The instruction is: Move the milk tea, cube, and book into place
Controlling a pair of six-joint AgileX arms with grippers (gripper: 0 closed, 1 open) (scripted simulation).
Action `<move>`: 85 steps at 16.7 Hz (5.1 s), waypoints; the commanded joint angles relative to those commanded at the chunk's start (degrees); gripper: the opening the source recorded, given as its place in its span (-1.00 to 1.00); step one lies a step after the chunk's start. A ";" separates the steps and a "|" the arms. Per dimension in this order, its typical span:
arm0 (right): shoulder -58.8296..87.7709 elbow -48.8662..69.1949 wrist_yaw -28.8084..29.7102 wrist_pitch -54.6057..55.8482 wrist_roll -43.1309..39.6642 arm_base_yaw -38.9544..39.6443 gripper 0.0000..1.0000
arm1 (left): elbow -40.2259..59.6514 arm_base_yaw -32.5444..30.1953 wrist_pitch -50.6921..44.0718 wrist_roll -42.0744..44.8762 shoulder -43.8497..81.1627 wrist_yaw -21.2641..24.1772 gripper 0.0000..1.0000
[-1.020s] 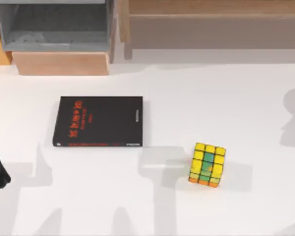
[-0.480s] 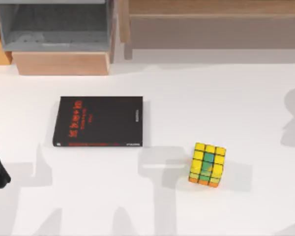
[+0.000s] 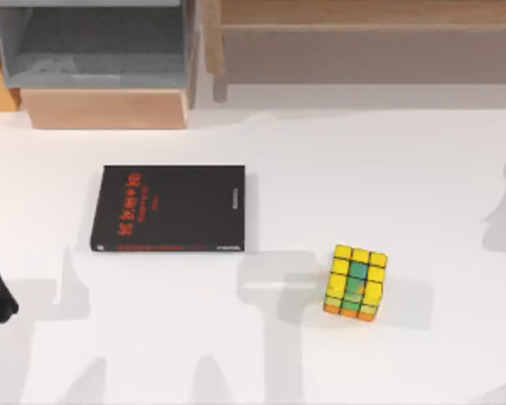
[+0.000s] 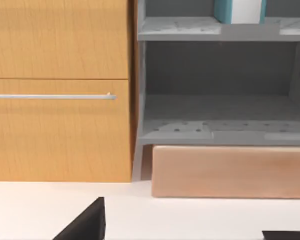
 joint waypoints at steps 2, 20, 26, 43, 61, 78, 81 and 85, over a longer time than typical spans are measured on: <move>0.00 0.00 0.00 0.00 0.00 0.00 1.00 | 0.00 0.00 0.00 0.00 0.00 0.00 1.00; -2.86 -6.38 -2.46 3.27 -0.04 -2.16 1.00 | 0.00 0.00 0.00 0.00 0.00 0.00 1.00; -14.84 -7.94 -3.68 -6.39 -0.03 -3.22 1.00 | 0.00 0.00 0.00 0.00 0.00 0.00 1.00; -17.58 7.65 -3.25 -23.91 4.67 -2.55 1.00 | 0.00 0.00 0.00 0.00 0.00 0.00 1.00; -9.22 47.98 12.89 -109.34 37.37 39.10 1.00 | 0.00 0.00 0.00 0.00 0.00 0.00 1.00; -6.15 50.52 23.90 -145.00 51.90 62.47 1.00 | 0.00 0.00 0.00 0.00 0.00 0.00 1.00; -5.03 47.59 23.99 -141.16 51.87 62.57 1.00 | 0.00 0.00 0.00 0.00 0.00 0.00 1.00; -2.87 42.53 23.99 -133.71 52.07 62.72 1.00 | 0.00 0.00 0.00 0.00 0.00 0.00 1.00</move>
